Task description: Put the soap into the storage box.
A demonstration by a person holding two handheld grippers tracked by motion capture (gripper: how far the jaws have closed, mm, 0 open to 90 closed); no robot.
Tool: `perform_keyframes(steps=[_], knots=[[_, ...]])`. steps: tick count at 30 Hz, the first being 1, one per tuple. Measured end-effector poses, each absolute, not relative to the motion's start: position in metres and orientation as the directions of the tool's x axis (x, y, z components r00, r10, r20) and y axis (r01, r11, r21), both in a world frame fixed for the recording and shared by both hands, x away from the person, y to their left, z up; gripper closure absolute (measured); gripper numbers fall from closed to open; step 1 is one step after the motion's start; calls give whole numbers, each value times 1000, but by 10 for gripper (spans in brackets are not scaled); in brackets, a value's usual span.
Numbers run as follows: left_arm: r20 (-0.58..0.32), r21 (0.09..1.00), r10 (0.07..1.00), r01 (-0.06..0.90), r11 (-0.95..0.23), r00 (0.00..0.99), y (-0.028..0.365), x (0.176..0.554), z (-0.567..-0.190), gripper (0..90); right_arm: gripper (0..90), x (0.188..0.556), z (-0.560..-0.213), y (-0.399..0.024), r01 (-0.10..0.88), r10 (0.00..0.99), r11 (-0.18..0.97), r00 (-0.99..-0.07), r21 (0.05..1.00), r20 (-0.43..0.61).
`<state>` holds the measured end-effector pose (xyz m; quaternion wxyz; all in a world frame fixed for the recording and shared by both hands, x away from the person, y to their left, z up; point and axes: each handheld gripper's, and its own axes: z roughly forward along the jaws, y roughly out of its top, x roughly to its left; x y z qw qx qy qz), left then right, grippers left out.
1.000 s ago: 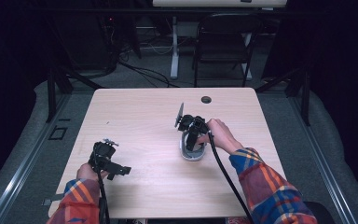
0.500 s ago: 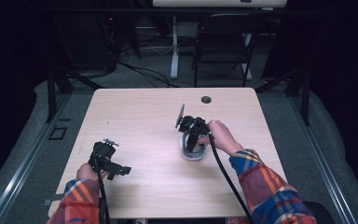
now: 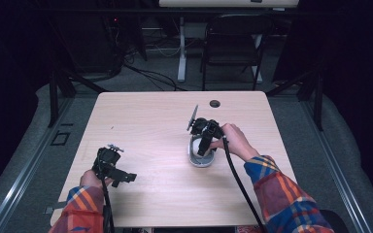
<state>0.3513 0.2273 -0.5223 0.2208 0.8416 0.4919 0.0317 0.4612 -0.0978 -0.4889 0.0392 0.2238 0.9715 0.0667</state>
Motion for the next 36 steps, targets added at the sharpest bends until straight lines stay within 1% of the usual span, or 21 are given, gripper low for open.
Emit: perform_keyframes(steps=[13,28,31,34,36], knots=[[-166,397,837,812,-427,521,227,352,-523,1,224,452,-479,-125,447,462,878,-885,170,-58],[-165,400,839,813,-423,518,227,352,-522,0,149,438,-463,-165,485,505,854,-860,187,-75],[-167,400,841,815,-420,515,227,351,-522,0,143,435,-460,-174,489,510,852,-856,188,-80],[-164,402,839,812,-423,518,227,352,-523,0,141,431,-459,-183,502,526,839,-847,209,-79],[-169,394,842,818,-419,513,228,353,-524,0,137,428,-457,-190,503,526,842,-845,197,-91]])
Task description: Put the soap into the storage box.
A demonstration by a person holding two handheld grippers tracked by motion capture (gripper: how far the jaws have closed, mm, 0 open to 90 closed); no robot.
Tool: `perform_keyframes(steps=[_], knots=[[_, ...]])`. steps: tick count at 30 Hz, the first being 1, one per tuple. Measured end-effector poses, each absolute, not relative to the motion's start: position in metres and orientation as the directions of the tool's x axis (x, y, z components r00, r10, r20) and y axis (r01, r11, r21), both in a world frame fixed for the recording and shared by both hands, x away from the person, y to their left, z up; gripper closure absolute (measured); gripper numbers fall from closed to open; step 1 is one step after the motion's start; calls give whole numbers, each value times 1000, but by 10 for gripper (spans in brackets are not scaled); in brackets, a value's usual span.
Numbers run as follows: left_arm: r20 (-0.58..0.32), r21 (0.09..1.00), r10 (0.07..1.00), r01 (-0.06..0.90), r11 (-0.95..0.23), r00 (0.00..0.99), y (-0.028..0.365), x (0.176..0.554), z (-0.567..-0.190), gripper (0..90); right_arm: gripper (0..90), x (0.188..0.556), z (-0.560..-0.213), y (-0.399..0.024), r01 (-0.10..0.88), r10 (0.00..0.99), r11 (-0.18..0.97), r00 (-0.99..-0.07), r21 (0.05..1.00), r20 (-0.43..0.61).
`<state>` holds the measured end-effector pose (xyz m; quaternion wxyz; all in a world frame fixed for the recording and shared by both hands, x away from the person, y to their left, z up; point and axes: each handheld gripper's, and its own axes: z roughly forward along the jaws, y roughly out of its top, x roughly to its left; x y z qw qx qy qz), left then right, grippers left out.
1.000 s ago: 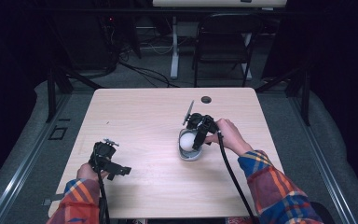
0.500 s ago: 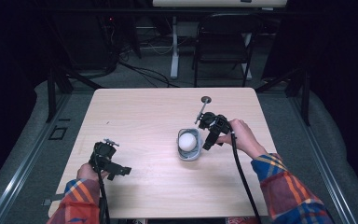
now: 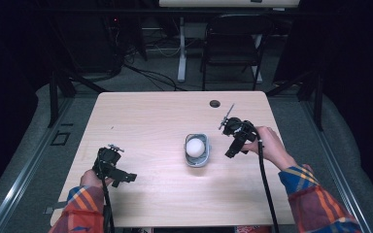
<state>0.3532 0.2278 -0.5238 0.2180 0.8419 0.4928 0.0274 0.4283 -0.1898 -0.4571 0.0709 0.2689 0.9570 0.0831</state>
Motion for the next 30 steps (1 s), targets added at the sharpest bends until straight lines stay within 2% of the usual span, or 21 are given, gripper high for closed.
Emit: perform_keyframes(steps=[8,16,25,30], knots=[[-167,412,852,820,-397,497,228,352,-521,0,114,414,-458,-233,564,593,795,-800,225,-92],[-168,430,852,814,-389,496,230,351,-520,0,73,393,-475,-270,632,664,728,-746,267,-44],[-170,427,850,815,-392,498,229,351,-520,0,45,371,-501,-290,663,683,723,-729,197,-53],[-173,421,848,816,-397,501,228,352,-521,0,39,358,-512,-302,689,712,692,-700,216,-48]])
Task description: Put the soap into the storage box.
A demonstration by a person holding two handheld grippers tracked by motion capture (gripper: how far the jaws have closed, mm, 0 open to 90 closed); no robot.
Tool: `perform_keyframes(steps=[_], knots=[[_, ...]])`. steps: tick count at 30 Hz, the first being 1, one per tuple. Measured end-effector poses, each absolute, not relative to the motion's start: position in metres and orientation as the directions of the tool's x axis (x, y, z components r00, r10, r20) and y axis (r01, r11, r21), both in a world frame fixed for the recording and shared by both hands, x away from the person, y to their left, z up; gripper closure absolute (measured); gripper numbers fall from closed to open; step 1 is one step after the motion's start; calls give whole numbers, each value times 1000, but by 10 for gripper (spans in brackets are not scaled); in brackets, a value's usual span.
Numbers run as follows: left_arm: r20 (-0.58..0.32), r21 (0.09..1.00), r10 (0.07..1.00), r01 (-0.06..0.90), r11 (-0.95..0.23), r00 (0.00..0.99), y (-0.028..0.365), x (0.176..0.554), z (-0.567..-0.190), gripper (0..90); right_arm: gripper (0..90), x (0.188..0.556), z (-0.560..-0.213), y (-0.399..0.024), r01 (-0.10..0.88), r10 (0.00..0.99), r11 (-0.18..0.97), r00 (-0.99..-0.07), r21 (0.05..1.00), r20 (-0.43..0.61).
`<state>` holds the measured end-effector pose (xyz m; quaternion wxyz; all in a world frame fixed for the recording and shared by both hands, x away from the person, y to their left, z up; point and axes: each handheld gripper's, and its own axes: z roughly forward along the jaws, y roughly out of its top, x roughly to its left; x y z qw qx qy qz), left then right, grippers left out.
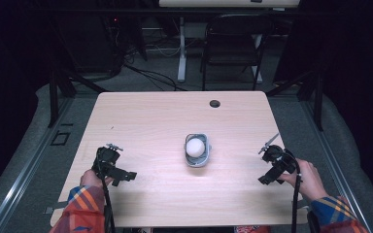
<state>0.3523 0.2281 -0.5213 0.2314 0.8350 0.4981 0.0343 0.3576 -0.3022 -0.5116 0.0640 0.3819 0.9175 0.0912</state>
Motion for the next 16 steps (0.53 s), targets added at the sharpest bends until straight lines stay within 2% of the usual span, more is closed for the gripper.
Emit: perform_keyframes(steps=[5,16], knots=[[-172,412,844,815,-407,508,228,353,-522,0,28,350,-520,-310,689,704,704,-708,173,-46],[-165,403,842,814,-418,514,225,354,-522,0,28,351,-526,-312,693,706,701,-707,169,-27]])
